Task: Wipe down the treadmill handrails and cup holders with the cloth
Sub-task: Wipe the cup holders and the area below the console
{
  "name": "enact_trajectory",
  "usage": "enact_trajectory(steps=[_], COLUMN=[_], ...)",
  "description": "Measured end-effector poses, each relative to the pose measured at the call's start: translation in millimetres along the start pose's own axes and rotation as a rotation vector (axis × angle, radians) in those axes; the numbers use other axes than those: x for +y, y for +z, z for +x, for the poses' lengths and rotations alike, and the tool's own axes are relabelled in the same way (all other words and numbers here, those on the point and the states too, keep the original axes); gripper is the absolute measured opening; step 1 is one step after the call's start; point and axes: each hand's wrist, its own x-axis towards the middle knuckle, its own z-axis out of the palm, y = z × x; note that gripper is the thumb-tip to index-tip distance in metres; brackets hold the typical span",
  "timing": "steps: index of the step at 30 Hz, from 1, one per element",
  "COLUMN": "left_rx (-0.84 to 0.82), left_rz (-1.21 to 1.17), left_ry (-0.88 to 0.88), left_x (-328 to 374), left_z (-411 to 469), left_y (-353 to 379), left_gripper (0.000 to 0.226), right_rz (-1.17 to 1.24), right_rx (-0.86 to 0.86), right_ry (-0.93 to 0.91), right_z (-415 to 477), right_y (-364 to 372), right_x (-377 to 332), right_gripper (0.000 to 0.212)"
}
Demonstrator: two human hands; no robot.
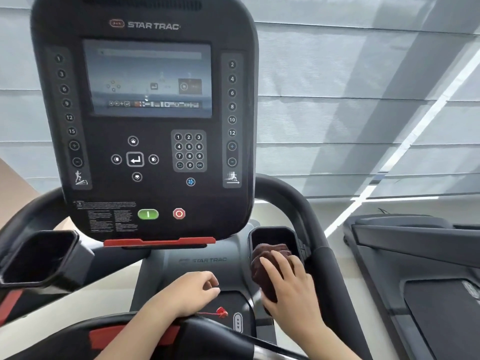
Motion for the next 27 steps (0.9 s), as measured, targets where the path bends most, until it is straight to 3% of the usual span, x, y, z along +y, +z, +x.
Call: enact_trajectory(steps=[5,10,14,20,27], left_rx=[0.025,-0.007,0.006,0.024,0.099], left_rz=[-0.011,0.019,0.013,0.008,-0.018], left_ry=[0.023,0.026,0.032,0.009,-0.01], left_x=[0,-2,-1,-2,-3], left_z=[0,2,2,0,-4], left_y=[0,2,1,1,-2], left_gripper=[0.025,0.022,0.023,0.018,0.021], right_rz=[0.004,0.047,-0.006,0.032,-0.245], right_rx=[0.039,0.091,0.069,0.014,-0.144], right_ry=[0.134,0.205,0.092,0.019,-0.087], right_z=[8,-9,-19,38,46], right_y=[-8,-2,0,-11,-2], right_x=[33,15,0,-24,-57], right_gripper=[0.061,0.065,0.068,0.058,0.066])
